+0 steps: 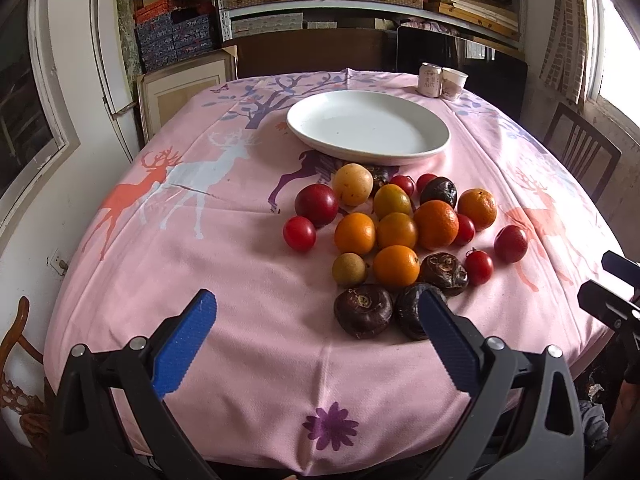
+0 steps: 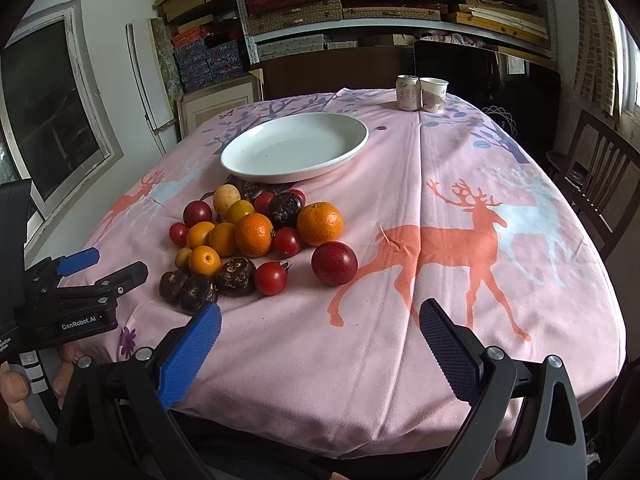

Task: Organize fruits

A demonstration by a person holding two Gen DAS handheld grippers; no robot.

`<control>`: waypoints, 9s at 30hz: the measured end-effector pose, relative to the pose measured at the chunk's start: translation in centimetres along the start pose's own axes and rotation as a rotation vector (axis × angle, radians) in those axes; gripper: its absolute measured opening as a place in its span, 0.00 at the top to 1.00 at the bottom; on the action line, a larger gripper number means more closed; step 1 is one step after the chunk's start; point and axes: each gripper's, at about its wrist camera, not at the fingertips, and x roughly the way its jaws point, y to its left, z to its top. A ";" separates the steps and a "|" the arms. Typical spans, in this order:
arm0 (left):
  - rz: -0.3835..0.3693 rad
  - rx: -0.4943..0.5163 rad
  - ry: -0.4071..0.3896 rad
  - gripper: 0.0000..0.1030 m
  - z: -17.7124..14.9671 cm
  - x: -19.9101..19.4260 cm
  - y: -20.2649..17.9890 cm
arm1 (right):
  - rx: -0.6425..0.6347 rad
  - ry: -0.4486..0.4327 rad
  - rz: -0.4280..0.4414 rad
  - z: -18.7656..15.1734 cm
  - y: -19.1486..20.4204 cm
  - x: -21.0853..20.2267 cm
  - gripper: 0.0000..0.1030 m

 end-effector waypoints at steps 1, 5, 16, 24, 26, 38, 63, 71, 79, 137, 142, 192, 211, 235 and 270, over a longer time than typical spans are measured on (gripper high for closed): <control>0.001 0.002 -0.002 0.04 0.0 0.0 0.0 | -0.001 -0.001 0.000 0.0 0.0 -0.1 0.03; 0.006 0.017 -0.014 0.04 -0.1 -0.1 -0.3 | -0.005 -0.004 -0.005 0.0 0.1 0.0 0.03; 0.009 0.015 -0.018 0.04 -0.3 -0.3 -0.3 | -0.008 0.000 -0.002 0.0 0.2 -0.2 0.03; 0.032 0.031 -0.048 0.04 -0.4 -0.6 -0.4 | -0.005 0.007 -0.001 -0.3 0.4 -0.2 0.03; 0.012 0.048 -0.066 0.04 -0.6 -0.8 -0.4 | -0.005 0.005 0.000 -0.3 0.4 -0.1 0.03; -0.063 0.144 0.011 0.11 -3.2 2.5 0.2 | 0.021 0.019 -0.003 -0.6 -0.4 0.2 0.03; -0.166 0.163 -0.052 0.61 -3.5 3.1 -1.5 | 0.019 0.037 -0.037 -1.2 -2.2 3.0 0.03; -0.152 0.108 -0.068 0.61 -3.1 1.8 0.7 | 0.007 0.056 -0.040 0.9 -2.7 7.6 0.21; -0.146 0.086 -0.051 0.60 -3.3 2.4 1.2 | -0.053 0.114 -0.003 2.0 -1.2 10.3 0.48; -0.331 0.313 -0.003 0.40 -1.4 2.5 -3.5 | -0.036 0.059 0.036 2.7 -2.6 7.8 0.41; -0.289 0.344 0.023 0.60 -2.3 4.2 -6.0 | -0.030 0.061 0.033 2.2 -2.4 7.4 0.41; -0.262 0.099 -0.053 0.61 0.6 2.3 0.9 | -0.078 0.021 0.275 3.3 -0.2 6.8 0.72; -0.273 0.046 -0.016 0.61 19.1 14.5 -1.3 | 0.019 0.008 0.152 17.7 -1.6 16.0 0.72; -0.238 0.248 -0.041 0.29 3.1 5.0 -1.1 | 0.096 -0.019 0.155 5.9 -4.8 11.4 0.47; -0.261 0.200 -0.093 0.72 0.2 2.2 0.0 | 0.017 -0.019 0.163 5.4 -3.3 11.3 0.47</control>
